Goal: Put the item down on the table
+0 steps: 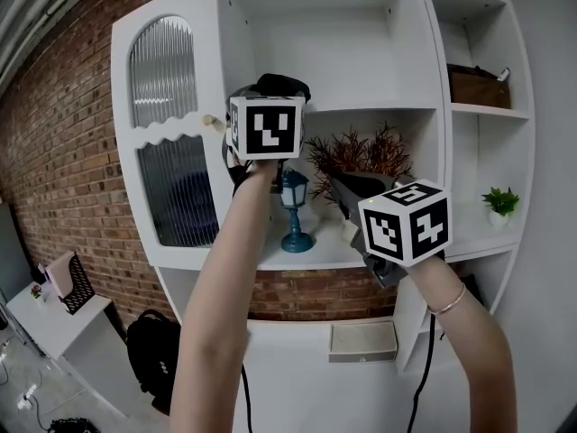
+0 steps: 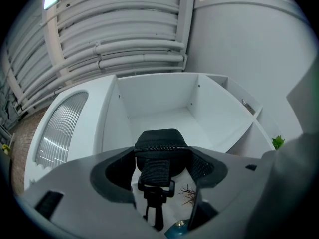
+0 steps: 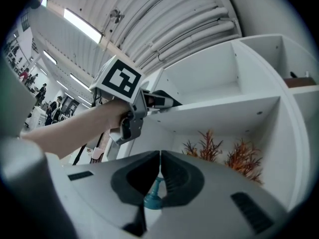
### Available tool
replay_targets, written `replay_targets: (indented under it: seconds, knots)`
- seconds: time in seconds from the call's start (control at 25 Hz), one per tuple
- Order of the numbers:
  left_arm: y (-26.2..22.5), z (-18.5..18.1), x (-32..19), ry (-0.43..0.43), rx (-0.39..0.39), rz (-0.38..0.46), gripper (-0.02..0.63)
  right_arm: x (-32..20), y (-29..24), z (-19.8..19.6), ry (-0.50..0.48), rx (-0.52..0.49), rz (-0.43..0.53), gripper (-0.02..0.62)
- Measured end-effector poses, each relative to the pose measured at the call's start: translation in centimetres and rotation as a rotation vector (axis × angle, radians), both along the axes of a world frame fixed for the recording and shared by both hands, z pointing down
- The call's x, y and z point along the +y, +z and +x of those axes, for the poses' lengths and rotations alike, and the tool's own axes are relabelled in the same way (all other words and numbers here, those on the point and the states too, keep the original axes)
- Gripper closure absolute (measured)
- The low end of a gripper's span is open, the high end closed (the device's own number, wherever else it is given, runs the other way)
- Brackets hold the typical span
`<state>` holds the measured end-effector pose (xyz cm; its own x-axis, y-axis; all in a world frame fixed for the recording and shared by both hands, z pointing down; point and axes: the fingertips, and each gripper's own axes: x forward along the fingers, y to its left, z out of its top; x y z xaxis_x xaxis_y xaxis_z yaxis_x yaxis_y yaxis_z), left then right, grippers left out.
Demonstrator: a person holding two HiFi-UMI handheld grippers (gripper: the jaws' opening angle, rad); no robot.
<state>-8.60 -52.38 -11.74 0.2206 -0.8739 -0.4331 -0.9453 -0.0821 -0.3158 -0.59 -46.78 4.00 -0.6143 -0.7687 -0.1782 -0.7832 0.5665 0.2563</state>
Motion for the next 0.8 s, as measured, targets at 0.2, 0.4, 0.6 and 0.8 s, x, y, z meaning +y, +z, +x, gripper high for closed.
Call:
replay_targets:
  seconds: [0.2, 0.4, 0.6, 0.8]
  knots:
    - [0.1, -0.5, -0.1, 0.019, 0.038, 0.005, 0.296, -0.3, 0.0, 0.2, -0.005, -0.032, -0.018, 0.595]
    - [0.3, -0.7, 0.0, 0.025, 0.050, 0.006, 0.267, -0.3, 0.5, -0.1, -0.018, -0.036, -0.030, 0.595]
    - [1.1, -0.8, 0.2, 0.050, 0.066, -0.008, 0.230, -0.1, 0.9, -0.3, -0.033, -0.045, -0.041, 0.595]
    - [2.0, -1.0, 1.1, 0.064, 0.091, 0.001, 0.222, 0.3, 1.1, -0.2, -0.035, -0.053, -0.046, 0.595]
